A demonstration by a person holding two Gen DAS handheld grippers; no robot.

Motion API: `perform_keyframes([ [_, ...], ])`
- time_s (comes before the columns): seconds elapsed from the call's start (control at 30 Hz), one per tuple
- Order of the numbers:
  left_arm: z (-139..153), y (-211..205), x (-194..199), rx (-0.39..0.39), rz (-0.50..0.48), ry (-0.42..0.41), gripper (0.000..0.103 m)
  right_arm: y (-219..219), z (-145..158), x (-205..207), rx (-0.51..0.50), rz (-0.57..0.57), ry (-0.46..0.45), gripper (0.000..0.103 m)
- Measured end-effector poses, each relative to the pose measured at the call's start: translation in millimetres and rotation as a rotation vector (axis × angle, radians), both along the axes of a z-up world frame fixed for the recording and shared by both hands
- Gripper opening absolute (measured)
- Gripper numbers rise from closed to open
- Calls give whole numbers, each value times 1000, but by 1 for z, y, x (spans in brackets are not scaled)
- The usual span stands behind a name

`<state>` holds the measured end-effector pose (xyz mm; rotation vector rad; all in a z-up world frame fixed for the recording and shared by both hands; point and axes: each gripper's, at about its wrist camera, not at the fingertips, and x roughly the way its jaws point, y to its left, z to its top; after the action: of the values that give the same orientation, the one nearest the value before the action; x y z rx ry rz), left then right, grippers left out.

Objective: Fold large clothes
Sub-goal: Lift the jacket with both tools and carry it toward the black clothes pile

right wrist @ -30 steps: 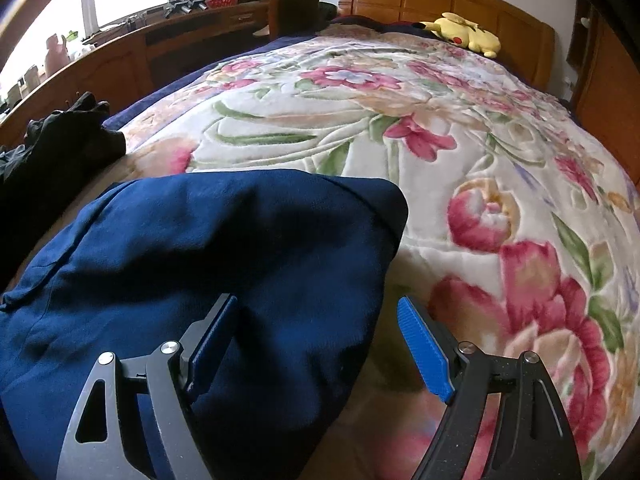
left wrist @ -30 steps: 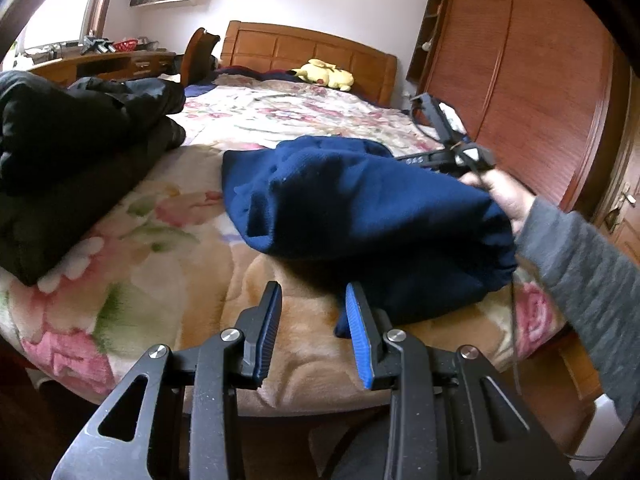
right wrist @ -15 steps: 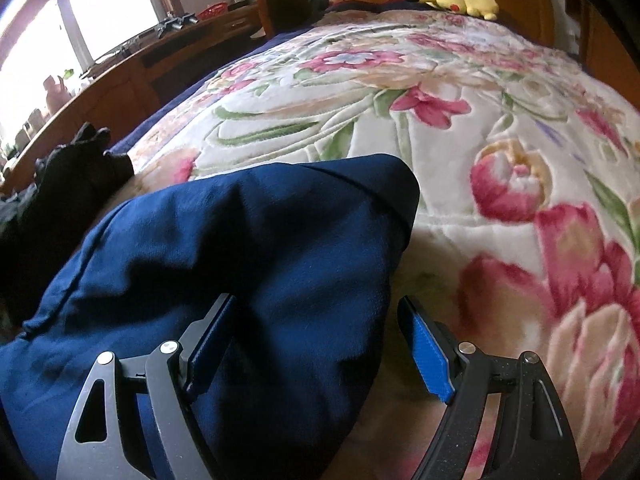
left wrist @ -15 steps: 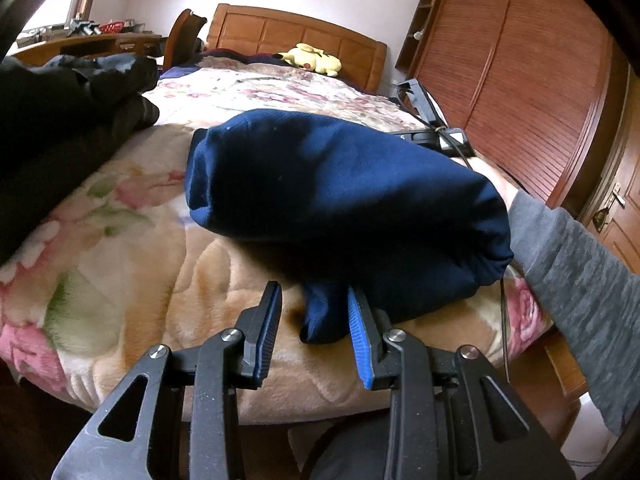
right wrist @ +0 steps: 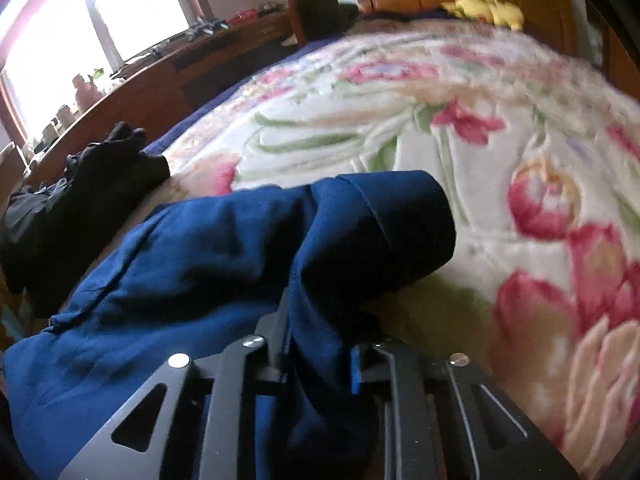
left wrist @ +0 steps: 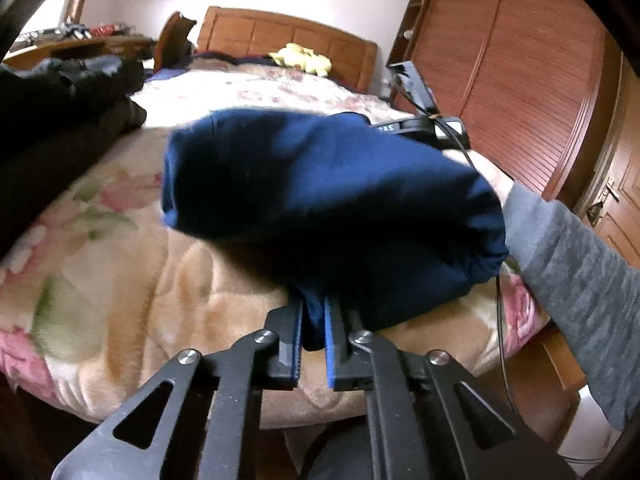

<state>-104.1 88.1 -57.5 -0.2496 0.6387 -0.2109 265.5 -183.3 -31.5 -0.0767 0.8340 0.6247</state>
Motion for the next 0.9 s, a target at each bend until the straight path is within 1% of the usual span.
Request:
perform_keyframes([
  [0.03, 3, 1, -2, 0, 9, -15, 8, -1, 8, -5, 9, -9, -42, 15],
  [0.13, 14, 2, -6, 39, 44, -61, 7, -2, 38, -23, 55, -8, -159, 13],
  [0.2, 26, 8, -10, 51, 81, -112, 7, 3, 57, -36, 53, 1, -228, 13],
  [0.3, 43, 23, -12, 48, 115, -164, 7, 8, 83, -56, 43, 11, -341, 13],
  [0.37, 57, 36, -11, 56, 140, -198, 7, 10, 100, -67, 56, 4, -397, 12],
  [0.47, 77, 55, -7, 72, 164, -236, 7, 18, 124, -73, 69, 4, -441, 12],
  [0.5, 88, 64, -5, 84, 178, -257, 7, 23, 130, -73, 67, 6, -449, 12],
  [0.63, 117, 98, 3, 139, 223, -303, 7, 50, 156, -75, 47, 14, -499, 12],
  [0.73, 134, 126, 11, 177, 266, -321, 7, 76, 176, -77, 52, 25, -530, 12],
  [0.9, 165, 184, 18, 266, 360, -355, 7, 142, 195, -72, 47, 69, -576, 12],
])
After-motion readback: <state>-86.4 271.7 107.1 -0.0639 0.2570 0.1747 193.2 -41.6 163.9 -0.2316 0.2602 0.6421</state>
